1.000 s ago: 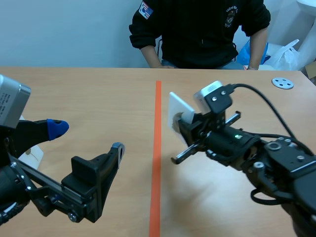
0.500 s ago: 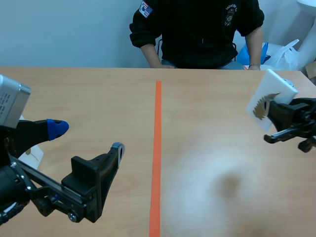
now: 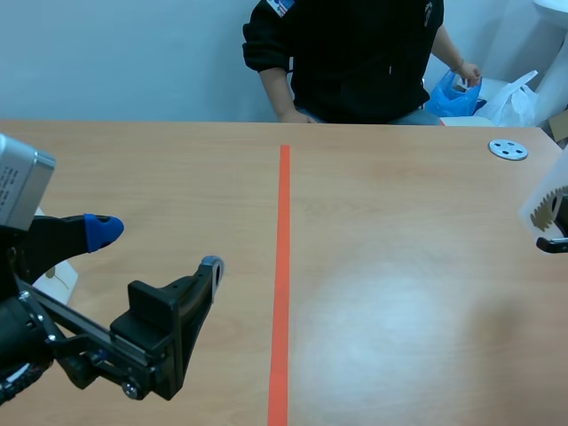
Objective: Sort the leaf by its shape. The table is split by an orange tape line. A compound leaf with several leaflets goes to the left side, a simple leaf with one blade goes to the right side. Return to the home posture when a red brick is placed on the table.
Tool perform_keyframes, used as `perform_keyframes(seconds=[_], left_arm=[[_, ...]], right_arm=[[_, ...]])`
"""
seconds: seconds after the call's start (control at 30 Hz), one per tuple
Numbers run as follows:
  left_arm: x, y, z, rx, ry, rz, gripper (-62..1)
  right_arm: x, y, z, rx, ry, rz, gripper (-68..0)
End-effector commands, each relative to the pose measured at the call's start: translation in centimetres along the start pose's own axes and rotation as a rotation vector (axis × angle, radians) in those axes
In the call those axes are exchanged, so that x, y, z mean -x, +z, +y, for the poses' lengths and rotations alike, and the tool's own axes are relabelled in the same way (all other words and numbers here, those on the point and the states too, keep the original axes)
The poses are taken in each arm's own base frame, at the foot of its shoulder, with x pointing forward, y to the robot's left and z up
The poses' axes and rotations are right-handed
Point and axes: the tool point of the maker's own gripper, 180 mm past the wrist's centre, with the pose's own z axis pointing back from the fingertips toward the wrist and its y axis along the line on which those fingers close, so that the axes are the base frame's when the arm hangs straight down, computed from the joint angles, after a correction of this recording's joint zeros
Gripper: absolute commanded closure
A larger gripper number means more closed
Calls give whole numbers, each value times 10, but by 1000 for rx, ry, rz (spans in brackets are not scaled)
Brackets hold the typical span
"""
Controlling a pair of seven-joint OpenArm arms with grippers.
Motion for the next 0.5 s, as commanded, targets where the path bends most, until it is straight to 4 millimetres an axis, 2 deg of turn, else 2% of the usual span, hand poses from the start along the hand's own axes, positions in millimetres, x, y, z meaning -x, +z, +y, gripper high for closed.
perform_keyframes(seconds=[0.0,0.2,0.33,0.47], left_arm=[[-5,1,0,1,2,-20,-623],[-5,1,0,1,2,-20,-623],[-5,1,0,1,1,-20,-623],[-4,1,0,1,0,-18,-623]], right_arm=[[-15,-10,-13,30,-10,-52,-37],[-8,-28,-45,123,-70,-58,-37],[3,-40,-43,128,-81,-39,-37],[24,-46,-39,161,-44,-7,-37]])
